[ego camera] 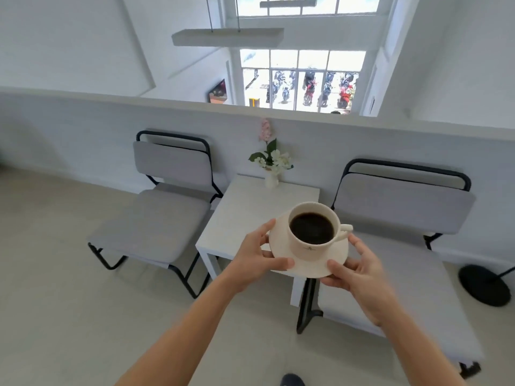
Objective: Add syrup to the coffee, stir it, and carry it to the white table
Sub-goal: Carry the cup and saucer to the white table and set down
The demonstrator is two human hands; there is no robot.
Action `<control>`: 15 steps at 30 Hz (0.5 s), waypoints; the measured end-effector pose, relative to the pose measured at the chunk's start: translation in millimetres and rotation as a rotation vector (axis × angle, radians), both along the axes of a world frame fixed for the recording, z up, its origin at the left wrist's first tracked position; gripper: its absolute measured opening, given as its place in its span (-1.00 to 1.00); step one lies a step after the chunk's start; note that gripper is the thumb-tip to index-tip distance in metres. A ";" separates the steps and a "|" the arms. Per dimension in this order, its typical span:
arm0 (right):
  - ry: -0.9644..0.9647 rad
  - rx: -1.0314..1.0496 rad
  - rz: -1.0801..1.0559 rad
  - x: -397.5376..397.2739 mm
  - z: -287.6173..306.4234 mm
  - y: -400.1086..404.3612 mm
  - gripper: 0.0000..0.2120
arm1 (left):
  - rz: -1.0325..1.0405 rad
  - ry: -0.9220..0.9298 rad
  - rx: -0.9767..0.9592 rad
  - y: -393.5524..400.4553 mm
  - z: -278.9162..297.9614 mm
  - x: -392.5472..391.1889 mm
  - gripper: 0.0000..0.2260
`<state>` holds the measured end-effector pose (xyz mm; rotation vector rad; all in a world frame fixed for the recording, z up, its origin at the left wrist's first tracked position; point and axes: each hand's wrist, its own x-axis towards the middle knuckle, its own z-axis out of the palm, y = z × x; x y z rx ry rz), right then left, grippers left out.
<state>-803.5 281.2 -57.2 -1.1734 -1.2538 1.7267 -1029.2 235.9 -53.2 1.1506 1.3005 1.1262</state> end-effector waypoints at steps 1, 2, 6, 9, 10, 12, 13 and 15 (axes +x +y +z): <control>-0.003 0.001 0.024 -11.8 -0.2 14.9 -0.32 | 0.015 -0.005 0.004 11.1 -1.0 -10.7 -0.34; -0.007 0.000 0.045 -23.5 -0.9 31.0 -0.36 | 0.032 -0.002 0.005 23.0 -2.8 -21.4 -0.35; -0.054 -0.035 0.092 -71.8 -14.5 87.0 -0.36 | 0.093 0.047 -0.016 65.4 -16.9 -66.2 -0.33; -0.060 -0.069 0.088 -107.2 -28.7 120.2 -0.34 | 0.121 0.061 -0.081 96.2 -34.2 -103.7 -0.28; -0.064 -0.076 0.082 -118.9 -32.8 130.0 -0.34 | 0.113 0.079 -0.093 107.5 -40.2 -116.4 -0.25; -0.081 -0.091 0.070 -143.3 -44.9 148.7 -0.33 | 0.079 0.114 -0.094 129.9 -53.5 -141.6 -0.28; -0.092 -0.096 0.059 -155.2 -51.8 157.3 -0.33 | 0.062 0.117 -0.094 140.9 -60.3 -153.6 -0.28; -0.105 -0.109 0.027 -178.1 -66.1 173.8 -0.34 | 0.022 0.117 -0.096 163.6 -74.1 -178.3 -0.26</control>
